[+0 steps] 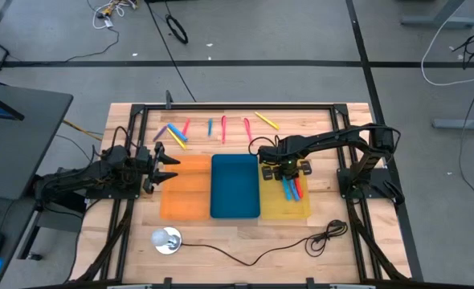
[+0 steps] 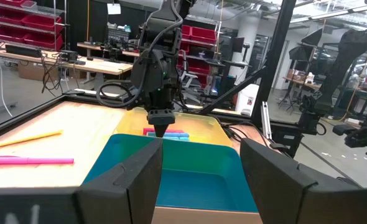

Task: Pick & Place Markers
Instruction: Put the right blue marker into the yellow bin, then put the blue marker into the yellow bin

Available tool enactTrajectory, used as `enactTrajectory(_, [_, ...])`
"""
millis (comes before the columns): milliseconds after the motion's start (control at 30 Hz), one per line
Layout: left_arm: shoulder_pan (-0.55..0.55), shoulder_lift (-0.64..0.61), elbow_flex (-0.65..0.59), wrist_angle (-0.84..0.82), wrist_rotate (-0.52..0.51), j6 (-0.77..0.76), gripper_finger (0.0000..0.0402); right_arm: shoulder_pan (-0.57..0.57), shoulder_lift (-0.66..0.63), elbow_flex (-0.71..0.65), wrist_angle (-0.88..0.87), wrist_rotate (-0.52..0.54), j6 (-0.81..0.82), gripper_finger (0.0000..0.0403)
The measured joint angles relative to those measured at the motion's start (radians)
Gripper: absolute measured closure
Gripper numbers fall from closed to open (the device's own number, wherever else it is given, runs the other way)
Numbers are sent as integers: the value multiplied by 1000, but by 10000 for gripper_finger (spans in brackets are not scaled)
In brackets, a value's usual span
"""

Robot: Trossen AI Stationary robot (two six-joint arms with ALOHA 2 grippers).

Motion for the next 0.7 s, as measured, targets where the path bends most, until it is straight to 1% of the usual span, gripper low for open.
enactTrajectory(200, [0,0,0,0,0,0,179,1,-1,0,1,7,-13,236])
enactTrajectory(367, [0,0,0,0,0,0,179,0,-4,0,1,7,-59,194])
enactTrajectory(467, [0,0,0,0,0,0,179,0,-21,0,1,7,-112,175])
enactTrajectory(567, [0,0,0,0,0,0,179,0,-41,2,0,7,-183,165])
enactTrajectory(700, [0,0,0,0,0,0,179,0,-69,9,4,24,-338,161])
